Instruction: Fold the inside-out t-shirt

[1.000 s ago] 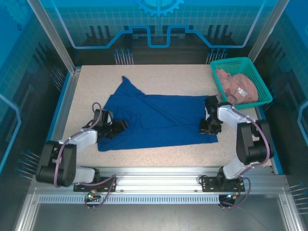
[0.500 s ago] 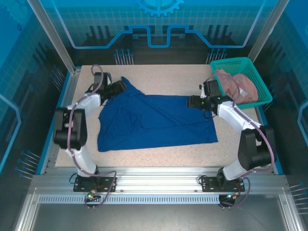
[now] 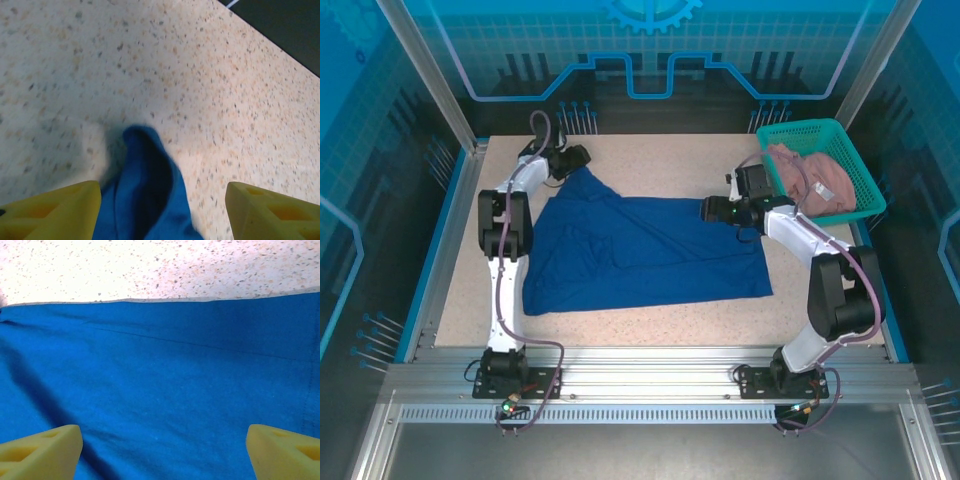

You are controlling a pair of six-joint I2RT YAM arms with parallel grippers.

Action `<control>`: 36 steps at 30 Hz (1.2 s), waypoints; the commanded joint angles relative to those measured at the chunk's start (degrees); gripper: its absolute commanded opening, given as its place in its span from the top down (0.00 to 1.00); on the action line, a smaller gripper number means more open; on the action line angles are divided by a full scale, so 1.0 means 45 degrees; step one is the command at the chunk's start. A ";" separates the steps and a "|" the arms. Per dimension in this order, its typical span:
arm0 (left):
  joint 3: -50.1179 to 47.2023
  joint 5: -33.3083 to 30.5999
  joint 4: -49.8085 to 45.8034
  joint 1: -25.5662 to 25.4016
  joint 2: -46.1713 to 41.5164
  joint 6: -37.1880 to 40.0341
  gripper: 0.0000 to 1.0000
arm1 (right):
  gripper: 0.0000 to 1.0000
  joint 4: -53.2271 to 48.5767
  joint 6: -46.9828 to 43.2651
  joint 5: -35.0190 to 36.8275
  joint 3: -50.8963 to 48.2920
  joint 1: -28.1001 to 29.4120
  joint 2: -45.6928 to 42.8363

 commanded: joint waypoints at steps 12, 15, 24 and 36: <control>0.5426 0.0641 -0.2868 0.0298 0.3425 -0.1649 0.52 | 0.14 -0.0620 -0.0081 0.0317 0.1037 0.0355 0.1014; 0.5551 0.0827 -0.2754 0.0330 0.3526 -0.1709 0.63 | 0.14 -0.1154 0.0044 0.1210 0.1862 0.0314 0.1509; 0.5669 0.0911 -0.2518 0.0351 0.3481 -0.1606 0.90 | 0.19 -0.3602 0.0923 0.3740 0.5346 -0.0672 0.4687; 0.5226 0.1335 -0.2137 0.0374 0.2760 -0.1445 1.00 | 0.26 -0.6137 0.0977 0.3557 0.9127 -0.1743 0.7875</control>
